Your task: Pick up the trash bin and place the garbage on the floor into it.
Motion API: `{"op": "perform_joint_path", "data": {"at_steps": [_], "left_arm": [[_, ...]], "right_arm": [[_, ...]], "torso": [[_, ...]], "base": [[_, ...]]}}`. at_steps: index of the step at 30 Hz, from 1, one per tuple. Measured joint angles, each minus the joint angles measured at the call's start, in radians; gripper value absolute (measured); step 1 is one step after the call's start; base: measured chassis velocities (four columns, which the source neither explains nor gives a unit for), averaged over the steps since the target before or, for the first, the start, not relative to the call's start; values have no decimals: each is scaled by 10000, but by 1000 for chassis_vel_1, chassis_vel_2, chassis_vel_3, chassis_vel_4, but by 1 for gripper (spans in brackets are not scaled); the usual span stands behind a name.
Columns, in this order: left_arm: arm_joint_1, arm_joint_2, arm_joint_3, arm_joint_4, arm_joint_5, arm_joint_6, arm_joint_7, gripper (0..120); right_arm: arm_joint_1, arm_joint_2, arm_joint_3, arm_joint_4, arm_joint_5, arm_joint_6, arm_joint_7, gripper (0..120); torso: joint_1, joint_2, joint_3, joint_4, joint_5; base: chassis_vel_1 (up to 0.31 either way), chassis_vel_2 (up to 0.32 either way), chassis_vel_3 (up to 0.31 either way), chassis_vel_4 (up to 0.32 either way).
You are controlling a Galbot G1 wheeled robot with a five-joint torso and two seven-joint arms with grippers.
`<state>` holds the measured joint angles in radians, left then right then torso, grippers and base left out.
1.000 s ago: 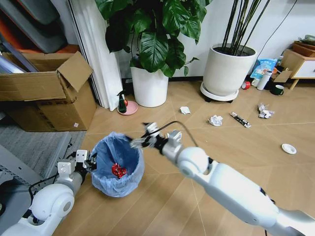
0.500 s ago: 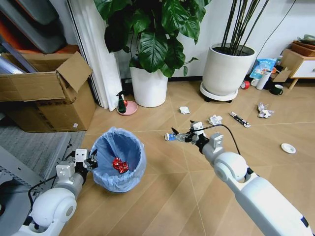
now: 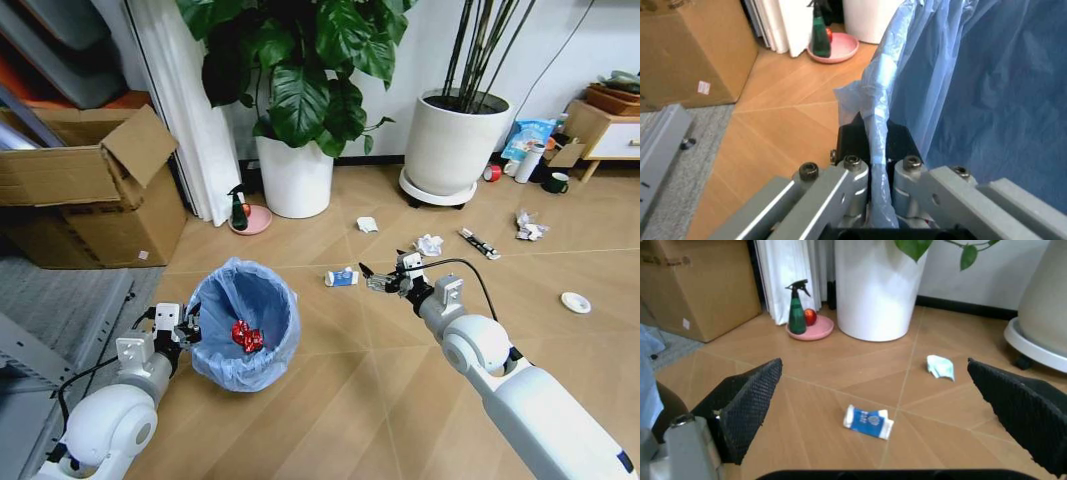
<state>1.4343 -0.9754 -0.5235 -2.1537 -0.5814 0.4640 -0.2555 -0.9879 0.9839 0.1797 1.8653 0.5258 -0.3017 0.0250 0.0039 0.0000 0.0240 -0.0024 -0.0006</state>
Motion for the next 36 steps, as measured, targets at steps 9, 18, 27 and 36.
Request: {"op": "perform_joint_path", "data": {"at_steps": [9,18,27,36], "left_arm": [[-2,-8,3,-16,28,-66,24,0],[-7,-36,6,-16,59,-146,53,0],[20,-53,4,-36,99,-192,52,0],[47,-96,23,-79,151,-225,59,0]], "right_arm": [[-12,44,-84,-73,-97,93,-33,100],[21,45,-200,-110,-153,130,-57,100],[84,76,-283,-166,-158,128,-66,100],[57,78,-276,-187,-214,140,-124,100]], "torso": [[0,0,0,1,-2],[0,-1,0,1,-3],[0,-1,1,2,-1],[-1,-1,0,2,-1]], "base": [[-126,-83,137,82],[-69,23,80,-25],[-42,73,50,-77],[-73,56,67,-54]]}}
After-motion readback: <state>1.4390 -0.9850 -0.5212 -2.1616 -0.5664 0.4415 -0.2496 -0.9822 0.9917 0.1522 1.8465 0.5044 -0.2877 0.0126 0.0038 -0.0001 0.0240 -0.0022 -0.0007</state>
